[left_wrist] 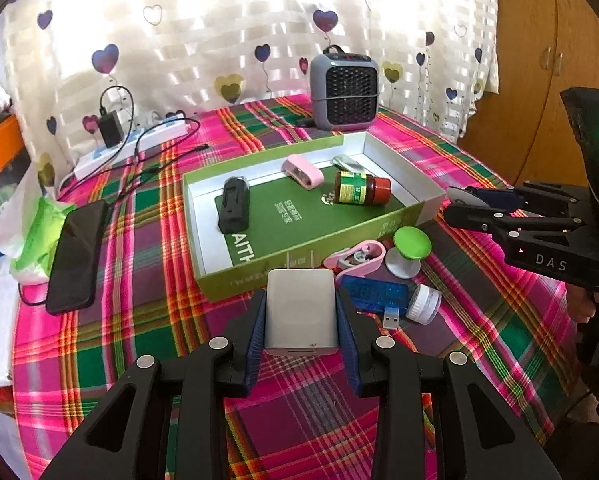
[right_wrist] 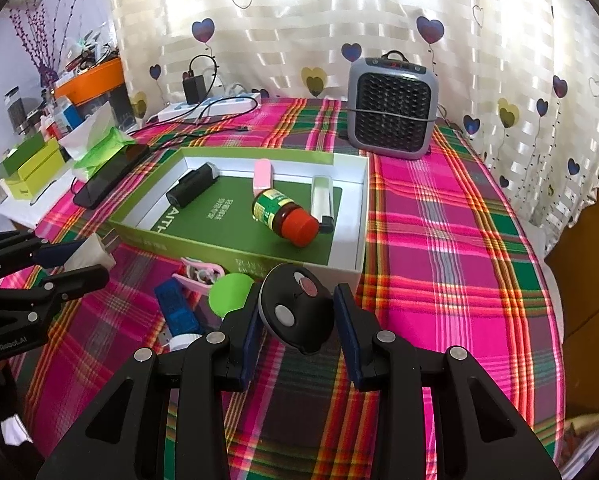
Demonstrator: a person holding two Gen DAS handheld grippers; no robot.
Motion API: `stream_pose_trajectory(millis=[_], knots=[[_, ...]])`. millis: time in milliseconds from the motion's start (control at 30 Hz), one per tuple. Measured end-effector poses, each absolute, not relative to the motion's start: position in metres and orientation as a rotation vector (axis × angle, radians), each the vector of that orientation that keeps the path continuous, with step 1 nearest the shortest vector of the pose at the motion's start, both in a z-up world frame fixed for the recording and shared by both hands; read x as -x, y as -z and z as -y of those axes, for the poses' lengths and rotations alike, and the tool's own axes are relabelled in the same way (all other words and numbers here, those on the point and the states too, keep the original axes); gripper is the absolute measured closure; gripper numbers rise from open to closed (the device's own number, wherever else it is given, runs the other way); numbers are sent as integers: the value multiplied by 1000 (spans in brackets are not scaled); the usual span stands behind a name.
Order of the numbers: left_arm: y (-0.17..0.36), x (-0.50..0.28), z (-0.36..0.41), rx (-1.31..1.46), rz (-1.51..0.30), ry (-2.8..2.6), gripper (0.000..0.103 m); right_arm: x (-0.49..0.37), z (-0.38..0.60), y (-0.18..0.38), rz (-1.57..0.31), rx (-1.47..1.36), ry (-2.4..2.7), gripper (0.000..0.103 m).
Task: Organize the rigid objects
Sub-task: 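Lift the white charger with left tool while right tool carries the black puck toward the box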
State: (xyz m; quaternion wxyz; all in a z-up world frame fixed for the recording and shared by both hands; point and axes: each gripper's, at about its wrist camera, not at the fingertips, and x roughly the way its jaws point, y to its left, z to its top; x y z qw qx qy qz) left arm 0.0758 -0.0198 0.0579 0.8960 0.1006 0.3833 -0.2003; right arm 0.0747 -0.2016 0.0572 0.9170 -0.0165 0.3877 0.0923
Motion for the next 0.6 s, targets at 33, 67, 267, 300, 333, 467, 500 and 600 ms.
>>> stream_pose_trajectory(millis=[33, 67, 267, 300, 333, 467, 500, 600], knots=[[-59, -76, 19, -206, -792, 415, 71, -75, 201, -59, -795, 33, -192, 67], [-60, -77, 19, -202, -788, 411, 71, -76, 200, -60, -792, 34, -195, 67], [-63, -82, 15, -179, -779, 400, 71, -85, 194, -73, -764, 32, -226, 67], [-63, -84, 14, -173, -782, 396, 71, -86, 193, -74, -761, 33, -229, 67], [-62, -85, 13, -170, -784, 395, 71, -89, 192, -76, -758, 32, -235, 67], [-62, -93, 9, -143, -789, 384, 71, -101, 185, -79, -758, 23, -266, 67], [-62, -95, 8, -137, -789, 379, 71, -104, 184, -80, -759, 24, -268, 67], [-62, -101, 8, -137, -786, 374, 71, -115, 179, -81, -763, 24, -286, 67]])
